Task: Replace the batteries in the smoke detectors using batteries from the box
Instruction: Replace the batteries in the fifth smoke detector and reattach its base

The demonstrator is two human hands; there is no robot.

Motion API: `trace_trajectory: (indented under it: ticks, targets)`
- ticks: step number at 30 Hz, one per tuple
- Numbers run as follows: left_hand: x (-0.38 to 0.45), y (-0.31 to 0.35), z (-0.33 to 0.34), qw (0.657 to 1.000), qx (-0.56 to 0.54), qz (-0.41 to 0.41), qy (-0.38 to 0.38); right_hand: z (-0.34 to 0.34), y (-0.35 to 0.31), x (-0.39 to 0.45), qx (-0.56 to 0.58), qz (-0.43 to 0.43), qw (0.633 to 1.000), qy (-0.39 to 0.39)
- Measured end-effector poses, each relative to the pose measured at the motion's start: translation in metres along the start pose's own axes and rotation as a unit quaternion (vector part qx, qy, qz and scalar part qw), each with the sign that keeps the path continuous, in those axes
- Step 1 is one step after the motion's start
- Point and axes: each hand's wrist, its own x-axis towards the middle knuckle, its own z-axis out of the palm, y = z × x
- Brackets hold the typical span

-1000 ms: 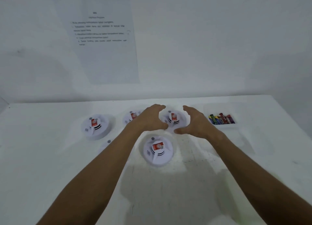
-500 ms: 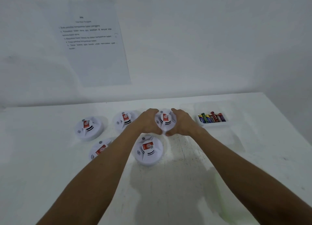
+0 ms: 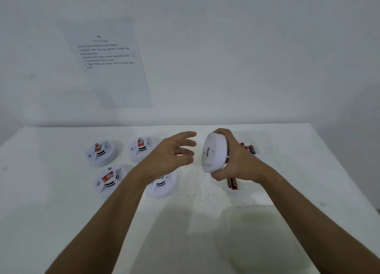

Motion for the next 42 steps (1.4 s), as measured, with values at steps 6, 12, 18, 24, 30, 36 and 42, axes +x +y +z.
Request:
trace_trajectory:
  ticks: [6, 12, 18, 24, 30, 36, 42]
  targets:
    - [-0.013, 0.015, 0.032, 0.996, -0.066, 0.014, -0.062, -0.019, 0.006, -0.032, 0.161, -0.049, 0.986, -0.007]
    - [-0.018, 0.018, 0.040, 0.997, -0.068, 0.019, -0.031, -0.025, 0.012, -0.043, 0.168, -0.050, 0.984, -0.025]
    - [-0.023, 0.020, 0.042, 0.999, -0.012, 0.032, -0.003, -0.022, 0.013, -0.046, 0.108, -0.062, 0.992, -0.036]
    - [-0.030, 0.024, 0.043, 0.999, 0.035, 0.030, 0.010, -0.014, 0.014, -0.049, 0.129, -0.072, 0.987, -0.064]
    - [-0.036, 0.019, 0.047, 0.998, 0.034, 0.027, 0.041, -0.003, 0.017, -0.050, 0.146, -0.080, 0.986, -0.026]
    - [-0.042, 0.019, 0.040, 0.997, 0.064, 0.043, -0.007, -0.002, 0.017, -0.056, 0.111, -0.081, 0.989, -0.048]
    - [-0.044, 0.020, 0.039, 0.996, 0.075, 0.031, -0.024, 0.001, 0.016, -0.057, 0.096, -0.086, 0.991, -0.025]
